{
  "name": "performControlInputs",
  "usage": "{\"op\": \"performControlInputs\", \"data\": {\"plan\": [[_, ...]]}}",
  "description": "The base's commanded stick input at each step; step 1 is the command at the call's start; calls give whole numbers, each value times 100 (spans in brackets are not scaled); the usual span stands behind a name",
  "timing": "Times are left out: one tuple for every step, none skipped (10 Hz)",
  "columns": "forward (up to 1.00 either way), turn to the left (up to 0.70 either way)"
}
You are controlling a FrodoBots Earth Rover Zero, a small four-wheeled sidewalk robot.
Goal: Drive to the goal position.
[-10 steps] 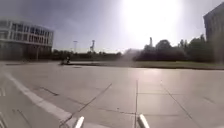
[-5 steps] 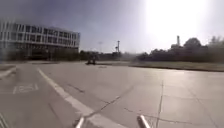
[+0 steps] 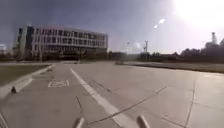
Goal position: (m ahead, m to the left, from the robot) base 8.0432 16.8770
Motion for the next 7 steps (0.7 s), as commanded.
{"op": "performControlInputs", "data": {"plan": [[0,45],[5,42],[70,0],[70,0],[70,0],[70,0],[70,0]]}}
